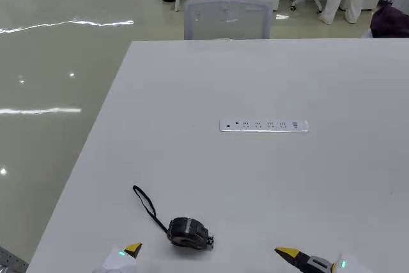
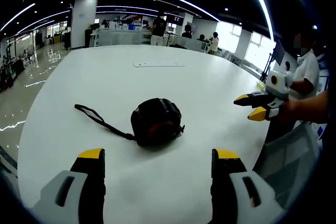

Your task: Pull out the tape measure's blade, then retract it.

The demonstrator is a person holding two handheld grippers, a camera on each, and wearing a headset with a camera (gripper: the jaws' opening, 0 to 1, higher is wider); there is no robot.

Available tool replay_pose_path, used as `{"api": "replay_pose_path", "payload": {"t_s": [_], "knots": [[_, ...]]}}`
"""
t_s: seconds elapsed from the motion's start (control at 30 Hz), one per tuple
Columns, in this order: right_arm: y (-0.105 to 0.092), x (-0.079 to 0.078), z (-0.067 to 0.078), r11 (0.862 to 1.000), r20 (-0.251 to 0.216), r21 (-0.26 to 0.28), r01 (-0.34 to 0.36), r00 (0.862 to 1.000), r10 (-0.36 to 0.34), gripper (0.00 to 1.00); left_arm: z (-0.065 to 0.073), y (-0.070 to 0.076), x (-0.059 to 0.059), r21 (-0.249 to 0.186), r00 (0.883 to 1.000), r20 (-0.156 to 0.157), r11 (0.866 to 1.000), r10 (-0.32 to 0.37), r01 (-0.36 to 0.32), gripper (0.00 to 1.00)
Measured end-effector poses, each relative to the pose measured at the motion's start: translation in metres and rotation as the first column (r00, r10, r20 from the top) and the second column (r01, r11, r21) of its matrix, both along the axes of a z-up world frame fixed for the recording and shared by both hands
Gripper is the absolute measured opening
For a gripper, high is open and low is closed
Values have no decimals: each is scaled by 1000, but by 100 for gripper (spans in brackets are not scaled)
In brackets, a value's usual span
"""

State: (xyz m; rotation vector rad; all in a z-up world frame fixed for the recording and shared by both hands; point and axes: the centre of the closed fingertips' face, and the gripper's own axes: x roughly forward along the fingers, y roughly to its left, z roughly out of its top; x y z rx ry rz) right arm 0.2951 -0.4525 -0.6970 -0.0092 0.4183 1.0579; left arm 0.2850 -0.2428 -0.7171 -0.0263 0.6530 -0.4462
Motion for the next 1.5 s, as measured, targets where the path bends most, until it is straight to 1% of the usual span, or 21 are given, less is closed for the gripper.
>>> {"api": "replay_pose_path", "payload": {"t_s": [0.07, 0.1, 0.17, 0.23, 0.27, 0.3, 0.4, 0.47, 0.57, 0.63, 0.67, 0.77, 0.83, 0.9, 0.97, 1.2, 1.27, 1.33, 1.43, 1.5], "knots": [[0, -1, 1, 1000, 4, 0, 0, 1000, 0, 42, 1, 1, -1, 12, 1000, 2, 1000, -6, 6, 81], [0, -2, 2, 1000, 5, -2, 0, 1000, 0, 42, 2, 2, -3, 10, 1000, 2, 1000, -7, 7, 81], [0, -4, 2, 1000, 8, -8, -3, 1000, 3, 42, 5, 2, -4, -9, 1000, 5, 1000, -10, 10, 81], [-1, -5, 3, 1000, 10, -11, -3, 1000, 3, 42, 6, 3, -6, -18, 1000, 5, 1000, -16, 16, 81], [-2, -6, 3, 1000, 10, -12, -2, 1000, 2, 42, 7, 4, -6, -27, 1000, 12, 999, -17, 18, 81], [-3, -6, 2, 1000, 11, -15, 0, 1000, 1, 42, 6, 5, -7, -27, 1000, 10, 999, -18, 18, 81], [-7, -10, 4, 1000, 22, -27, 3, 1000, -2, 42, 4, 9, -10, -23, 1000, 6, 1000, -19, 20, 81], [-10, -11, 1, 1000, 21, -31, 6, 1000, -5, 42, 4, 11, -13, -22, 1000, 4, 1000, -21, 21, 81], [-14, -13, 3, 999, 21, -37, 12, 1000, -11, 42, 3, 14, -16, -1, 999, 6, 1000, -32, 32, 81], [-17, -14, 4, 999, 20, -39, 17, 1000, -17, 42, 3, 15, -18, 3, 999, 5, 999, -40, 40, 82], [-19, -15, 3, 999, 22, -41, 20, 1000, -19, 42, 4, 16, -19, -4, 999, 11, 999, -44, 44, 82], [-22, -16, 4, 999, 25, -44, 29, 999, -28, 43, 4, 19, -22, 2, 999, 12, 999, -41, 41, 82], [-24, -17, 7, 998, 28, -43, 35, 999, -34, 43, 6, 21, -24, -5, 999, 14, 999, -37, 37, 82], [-25, -17, 6, 998, 28, -44, 38, 999, -37, 43, 6, 21, -26, -8, 999, 17, 999, -38, 38, 82], [-26, -18, 7, 998, 31, -47, 41, 999, -40, 44, 7, 22, -28, 5, 999, 18, 999, -43, 43, 82], [-30, -24, 6, 997, 30, -58, 52, 998, -50, 46, 12, 27, -32, -10, 999, 32, 999, -32, 33, 82], [-31, -25, 8, 997, 30, -58, 57, 998, -56, 46, 13, 27, -34, -8, 999, 33, 999, -31, 31, 82], [-34, -27, 8, 996, 31, -57, 66, 997, -64, 47, 11, 28, -36, -1, 999, 34, 999, -32, 32, 82], [-36, -28, 8, 996, 30, -59, 71, 997, -70, 47, 11, 30, -39, -15, 999, 31, 1000, -22, 22, 82], [-37, -29, 8, 995, 31, -63, 75, 997, -73, 47, 11, 31, -42, -14, 999, 30, 1000, -19, 19, 82]]}}
